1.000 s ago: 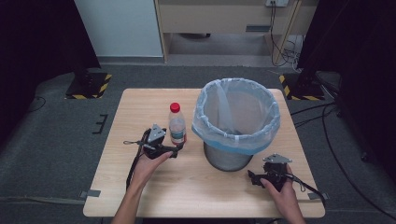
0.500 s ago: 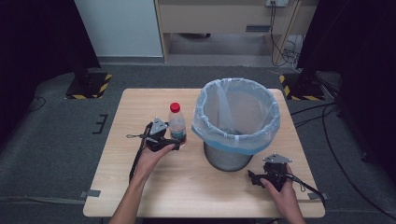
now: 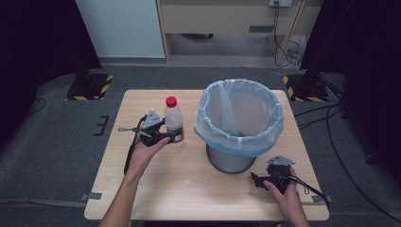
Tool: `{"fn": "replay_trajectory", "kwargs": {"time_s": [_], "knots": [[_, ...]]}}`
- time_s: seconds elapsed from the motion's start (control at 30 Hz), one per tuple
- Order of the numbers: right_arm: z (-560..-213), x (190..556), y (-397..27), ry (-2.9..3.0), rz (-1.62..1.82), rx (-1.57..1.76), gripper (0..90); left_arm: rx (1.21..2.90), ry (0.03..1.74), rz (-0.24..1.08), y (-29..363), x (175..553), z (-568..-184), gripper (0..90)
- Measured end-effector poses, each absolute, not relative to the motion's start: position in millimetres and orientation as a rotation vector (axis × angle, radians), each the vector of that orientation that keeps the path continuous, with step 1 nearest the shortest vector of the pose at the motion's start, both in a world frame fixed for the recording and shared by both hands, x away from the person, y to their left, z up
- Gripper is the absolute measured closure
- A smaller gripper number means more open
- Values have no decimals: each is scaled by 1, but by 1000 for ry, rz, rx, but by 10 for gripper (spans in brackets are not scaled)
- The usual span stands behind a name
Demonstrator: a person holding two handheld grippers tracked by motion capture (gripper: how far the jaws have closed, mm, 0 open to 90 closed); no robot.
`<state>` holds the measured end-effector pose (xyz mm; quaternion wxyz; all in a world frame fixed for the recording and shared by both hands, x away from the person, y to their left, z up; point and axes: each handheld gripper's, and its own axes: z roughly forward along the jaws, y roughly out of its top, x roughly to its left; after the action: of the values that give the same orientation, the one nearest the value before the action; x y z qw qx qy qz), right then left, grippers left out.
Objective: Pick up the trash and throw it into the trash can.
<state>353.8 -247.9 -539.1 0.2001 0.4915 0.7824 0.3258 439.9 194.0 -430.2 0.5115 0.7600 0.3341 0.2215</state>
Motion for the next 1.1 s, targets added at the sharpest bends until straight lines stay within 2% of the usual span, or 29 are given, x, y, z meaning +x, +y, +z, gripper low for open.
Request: {"fn": "replay_trajectory", "kwargs": {"time_s": [0.37,1.1], "knots": [[-539,354,-248,2188,911,1372,4,1813,732,587,198,439,-372,279],[-539,354,-249,2191,910,1364,4,1781,574,622,189,431,-288,279]]}}
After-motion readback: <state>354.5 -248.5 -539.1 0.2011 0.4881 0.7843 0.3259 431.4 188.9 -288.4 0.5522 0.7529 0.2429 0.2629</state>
